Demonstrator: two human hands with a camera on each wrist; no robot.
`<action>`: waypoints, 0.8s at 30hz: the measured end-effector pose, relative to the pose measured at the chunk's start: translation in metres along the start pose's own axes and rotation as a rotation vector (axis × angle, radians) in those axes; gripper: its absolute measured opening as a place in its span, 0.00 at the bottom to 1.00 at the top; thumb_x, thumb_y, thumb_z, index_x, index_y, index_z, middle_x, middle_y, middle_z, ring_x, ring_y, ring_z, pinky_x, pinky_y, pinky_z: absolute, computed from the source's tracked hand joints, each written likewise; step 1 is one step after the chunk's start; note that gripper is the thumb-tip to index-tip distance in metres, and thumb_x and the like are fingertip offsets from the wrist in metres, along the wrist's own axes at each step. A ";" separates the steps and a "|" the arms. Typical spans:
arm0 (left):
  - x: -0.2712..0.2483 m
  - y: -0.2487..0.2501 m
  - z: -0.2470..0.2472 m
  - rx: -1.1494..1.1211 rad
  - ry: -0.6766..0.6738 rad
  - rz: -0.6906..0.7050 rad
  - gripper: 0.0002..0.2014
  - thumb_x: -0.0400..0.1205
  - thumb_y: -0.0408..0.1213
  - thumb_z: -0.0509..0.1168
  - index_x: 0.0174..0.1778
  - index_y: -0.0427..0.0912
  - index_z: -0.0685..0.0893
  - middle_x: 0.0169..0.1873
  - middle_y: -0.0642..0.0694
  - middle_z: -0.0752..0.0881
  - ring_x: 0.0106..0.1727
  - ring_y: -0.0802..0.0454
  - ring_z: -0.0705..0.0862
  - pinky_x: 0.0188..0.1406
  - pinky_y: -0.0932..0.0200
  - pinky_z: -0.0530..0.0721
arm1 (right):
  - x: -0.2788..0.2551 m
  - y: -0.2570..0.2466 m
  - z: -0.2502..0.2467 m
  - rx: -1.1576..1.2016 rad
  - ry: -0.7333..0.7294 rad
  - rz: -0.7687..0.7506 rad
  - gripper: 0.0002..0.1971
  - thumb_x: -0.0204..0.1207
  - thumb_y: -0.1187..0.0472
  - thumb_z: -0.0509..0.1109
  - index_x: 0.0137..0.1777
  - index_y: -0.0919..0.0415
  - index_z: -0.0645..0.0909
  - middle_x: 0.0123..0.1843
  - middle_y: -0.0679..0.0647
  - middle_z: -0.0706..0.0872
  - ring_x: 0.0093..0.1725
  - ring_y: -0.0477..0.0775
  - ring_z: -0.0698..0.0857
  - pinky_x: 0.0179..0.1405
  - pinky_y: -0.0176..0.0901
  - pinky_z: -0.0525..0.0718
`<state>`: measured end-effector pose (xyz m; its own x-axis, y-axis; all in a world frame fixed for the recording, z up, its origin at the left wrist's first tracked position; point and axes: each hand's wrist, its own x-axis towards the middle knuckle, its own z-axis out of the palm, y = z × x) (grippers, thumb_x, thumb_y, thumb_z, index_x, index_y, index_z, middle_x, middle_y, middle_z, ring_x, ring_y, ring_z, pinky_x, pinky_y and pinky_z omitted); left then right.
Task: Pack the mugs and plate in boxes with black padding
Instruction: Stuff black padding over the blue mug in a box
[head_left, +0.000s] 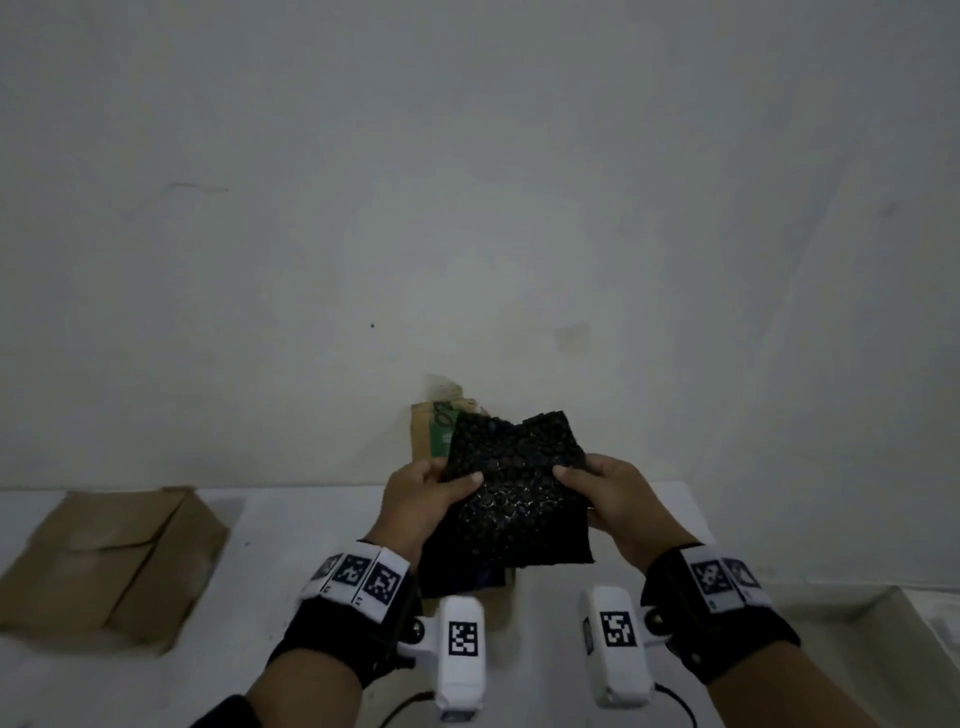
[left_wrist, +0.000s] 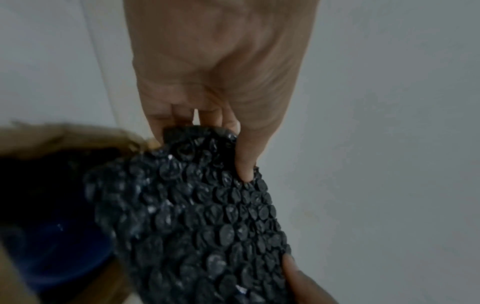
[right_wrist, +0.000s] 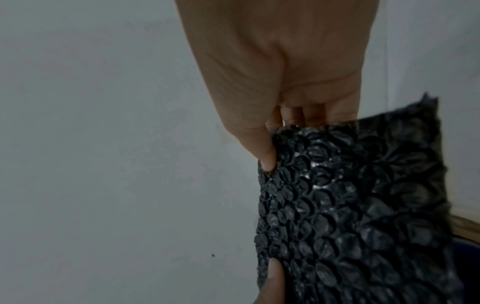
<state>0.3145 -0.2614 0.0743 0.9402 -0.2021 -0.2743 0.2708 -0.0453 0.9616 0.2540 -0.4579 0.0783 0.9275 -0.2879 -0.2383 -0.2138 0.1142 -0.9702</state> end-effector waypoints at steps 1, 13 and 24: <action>0.002 -0.003 -0.010 0.073 0.026 0.016 0.12 0.69 0.33 0.77 0.46 0.35 0.87 0.44 0.41 0.90 0.46 0.45 0.89 0.49 0.55 0.85 | 0.003 0.004 0.009 -0.064 0.015 -0.020 0.05 0.77 0.66 0.70 0.48 0.69 0.83 0.44 0.63 0.88 0.41 0.55 0.87 0.35 0.42 0.87; 0.028 -0.072 -0.044 0.624 0.161 0.040 0.15 0.67 0.48 0.78 0.29 0.40 0.83 0.29 0.48 0.86 0.32 0.53 0.83 0.28 0.61 0.76 | 0.023 0.066 0.064 -1.182 -0.067 -0.833 0.26 0.69 0.44 0.67 0.67 0.50 0.75 0.64 0.51 0.81 0.68 0.56 0.77 0.69 0.56 0.76; 0.023 -0.065 -0.044 -0.110 -0.040 -0.025 0.20 0.84 0.50 0.56 0.73 0.60 0.63 0.67 0.60 0.74 0.65 0.62 0.74 0.65 0.63 0.71 | 0.041 0.106 0.075 -1.512 -0.475 -0.592 0.34 0.81 0.33 0.41 0.69 0.54 0.75 0.63 0.55 0.85 0.61 0.57 0.84 0.61 0.54 0.83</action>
<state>0.3274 -0.2197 0.0049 0.9242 -0.2415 -0.2958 0.3176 0.0560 0.9466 0.2921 -0.3860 -0.0313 0.9254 0.3676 -0.0924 0.3516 -0.9236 -0.1526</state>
